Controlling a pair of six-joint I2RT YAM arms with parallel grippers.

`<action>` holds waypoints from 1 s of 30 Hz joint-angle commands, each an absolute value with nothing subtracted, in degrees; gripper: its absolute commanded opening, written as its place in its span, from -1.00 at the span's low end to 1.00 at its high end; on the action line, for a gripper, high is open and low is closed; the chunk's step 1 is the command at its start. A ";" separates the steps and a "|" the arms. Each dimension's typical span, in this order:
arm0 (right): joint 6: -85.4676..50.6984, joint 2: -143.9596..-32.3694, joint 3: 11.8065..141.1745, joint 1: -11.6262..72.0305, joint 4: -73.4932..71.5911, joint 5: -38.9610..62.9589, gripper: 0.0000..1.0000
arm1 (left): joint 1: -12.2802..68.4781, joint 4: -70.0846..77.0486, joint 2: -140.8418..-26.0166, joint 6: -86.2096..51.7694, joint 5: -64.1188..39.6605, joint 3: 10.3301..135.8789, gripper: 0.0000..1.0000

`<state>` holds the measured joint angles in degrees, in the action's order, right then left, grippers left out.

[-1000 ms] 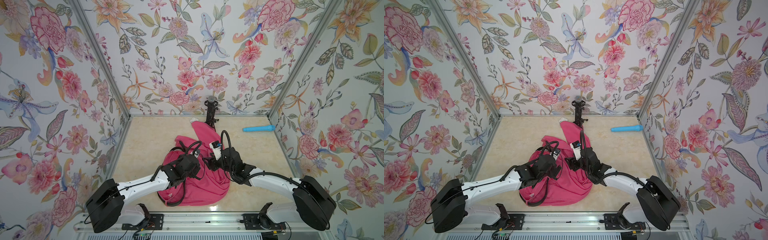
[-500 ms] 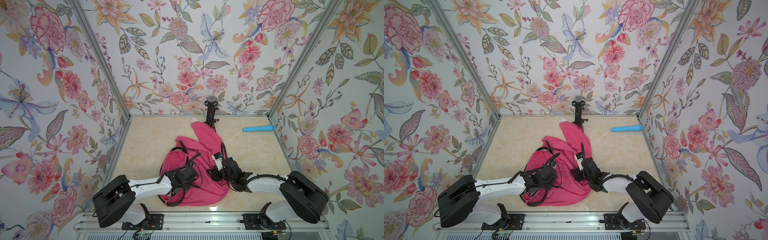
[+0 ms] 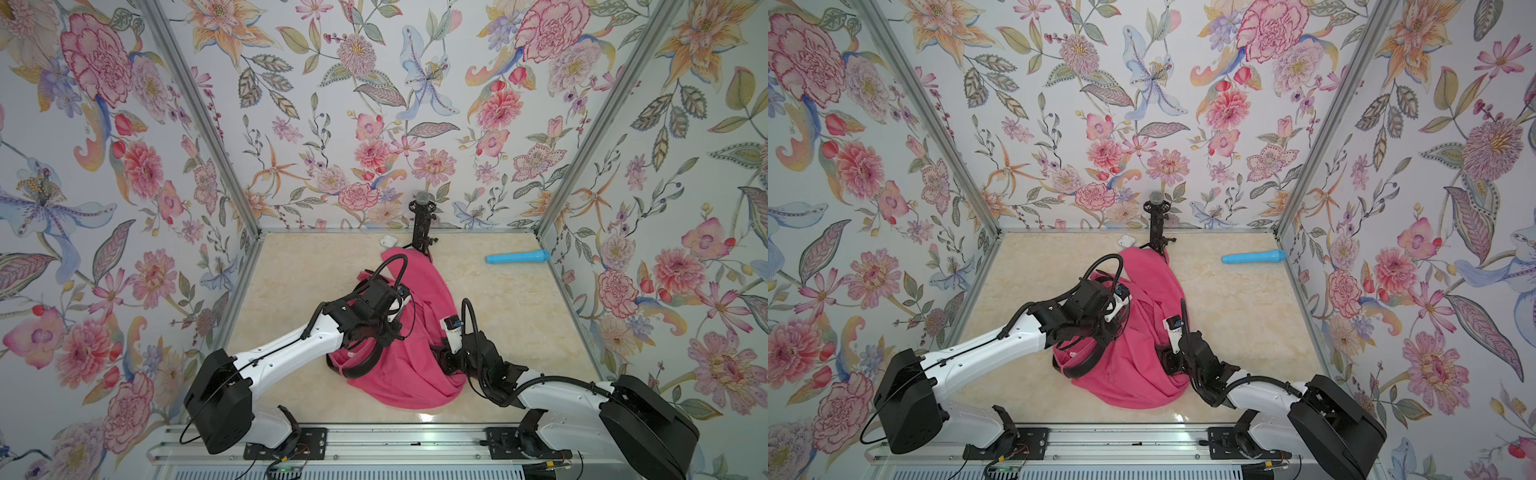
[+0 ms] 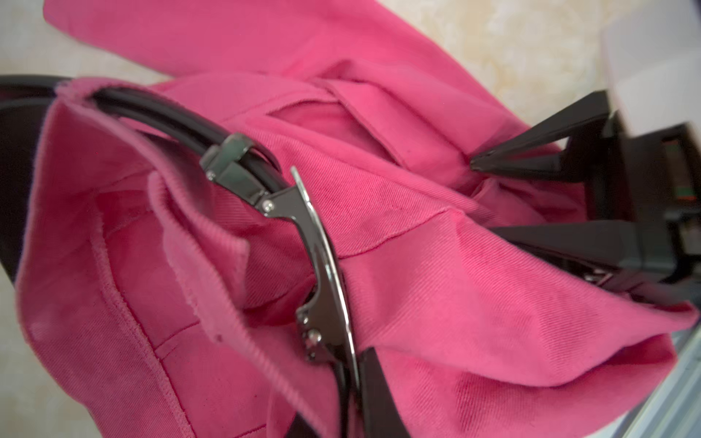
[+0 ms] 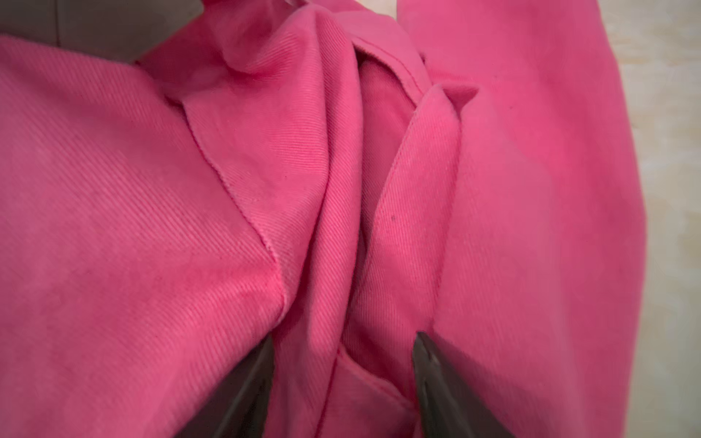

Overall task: Remove the belt from the trousers
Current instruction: Adjust the trousers at the center of the board.

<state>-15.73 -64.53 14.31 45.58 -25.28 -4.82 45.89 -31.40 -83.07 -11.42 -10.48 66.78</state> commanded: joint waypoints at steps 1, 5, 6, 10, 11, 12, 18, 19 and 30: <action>-7.95 -55.98 14.12 45.65 -25.86 -14.29 0.33 | 43.85 -36.14 -86.14 -0.60 -25.01 75.29 -1.00; 6.84 -51.45 12.32 43.10 -38.76 -22.03 0.52 | 43.03 -45.93 -93.71 5.91 -27.47 83.66 -1.00; 11.04 -51.86 13.19 41.91 -39.84 -20.98 0.55 | 42.74 -48.07 -95.28 7.07 -27.88 85.05 -1.00; 22.56 -55.60 19.73 39.95 -34.54 -17.44 0.65 | 41.10 -52.20 -98.61 10.68 -31.27 87.80 -1.00; 25.30 -56.71 20.43 40.07 -34.54 -17.08 0.66 | 40.66 -53.23 -99.29 11.46 -32.12 88.74 -1.00; 28.79 -57.65 20.72 40.48 -35.42 -16.86 0.67 | 40.31 -54.45 -99.93 12.16 -32.61 89.77 -1.00; 52.98 -62.17 21.23 43.49 -41.07 -13.85 0.69 | 38.27 -58.77 -101.84 14.41 -33.84 92.58 -1.00; 56.55 -62.36 21.19 43.91 -41.05 -12.02 0.70 | 37.86 -58.76 -101.78 14.48 -33.92 92.51 -1.00; 78.45 -72.83 27.71 45.45 -43.24 -9.22 0.52 | 36.49 -59.05 -100.03 15.03 -36.74 92.41 -1.00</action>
<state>70.41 -71.07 25.54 45.01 -40.27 -11.09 37.01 -57.01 -101.51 12.71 -33.69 90.78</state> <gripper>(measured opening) 0.763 0.110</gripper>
